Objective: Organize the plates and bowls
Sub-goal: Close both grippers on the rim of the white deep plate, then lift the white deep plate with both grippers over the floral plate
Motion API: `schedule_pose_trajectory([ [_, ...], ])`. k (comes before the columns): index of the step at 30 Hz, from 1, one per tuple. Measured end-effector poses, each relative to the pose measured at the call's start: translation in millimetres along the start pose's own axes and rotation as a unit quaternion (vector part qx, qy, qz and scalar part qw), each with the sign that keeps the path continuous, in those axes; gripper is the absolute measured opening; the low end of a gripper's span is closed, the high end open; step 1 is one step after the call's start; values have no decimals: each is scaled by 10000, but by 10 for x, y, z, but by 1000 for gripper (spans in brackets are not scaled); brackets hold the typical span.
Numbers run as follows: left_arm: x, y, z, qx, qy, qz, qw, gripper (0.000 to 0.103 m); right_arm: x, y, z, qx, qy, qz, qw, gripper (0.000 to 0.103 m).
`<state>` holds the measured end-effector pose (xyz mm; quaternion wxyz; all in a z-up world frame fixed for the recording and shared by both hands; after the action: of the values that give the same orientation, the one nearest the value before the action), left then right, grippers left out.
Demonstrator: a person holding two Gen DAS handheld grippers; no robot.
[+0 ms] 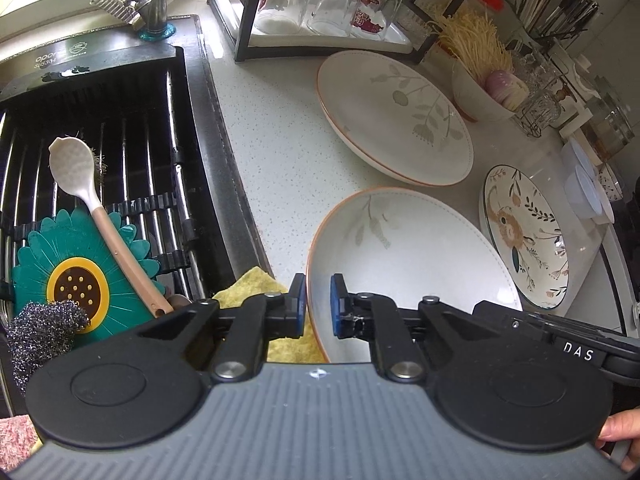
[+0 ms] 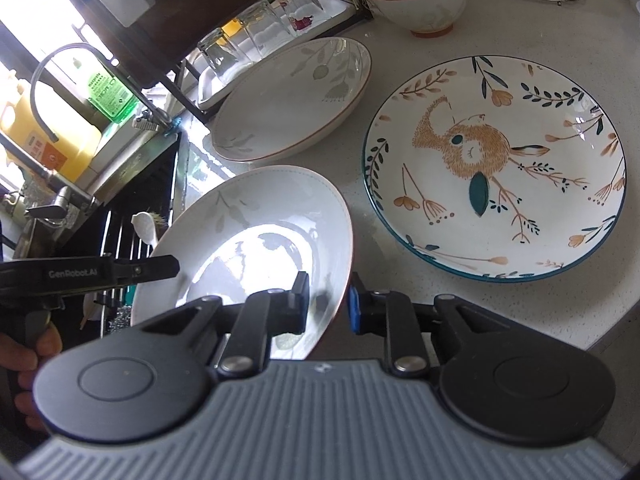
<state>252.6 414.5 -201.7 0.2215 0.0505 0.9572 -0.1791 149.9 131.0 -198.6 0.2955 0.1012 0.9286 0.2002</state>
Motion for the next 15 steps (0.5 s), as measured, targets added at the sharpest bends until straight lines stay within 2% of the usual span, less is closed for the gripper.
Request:
schedule_pose_trajectory([
  [7, -20, -2, -188, -46, -218, -79, 9997, 14, -34, 87, -103, -209, -30, -171, 9996, 23],
  [15, -5, -85, -319, -75, -394, 63, 9992, 14, -95, 128, -250, -306, -126, -270, 9991, 23],
])
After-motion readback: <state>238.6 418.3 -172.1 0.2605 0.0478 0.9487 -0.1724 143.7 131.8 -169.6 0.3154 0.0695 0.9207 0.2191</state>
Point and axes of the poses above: each gripper's, at about its wrist camera, not at the fingertips, and z roughly the way its jaws point, y to its left, x to its underside, the point moved 2 cm from there along z, roughly the way its jaws point
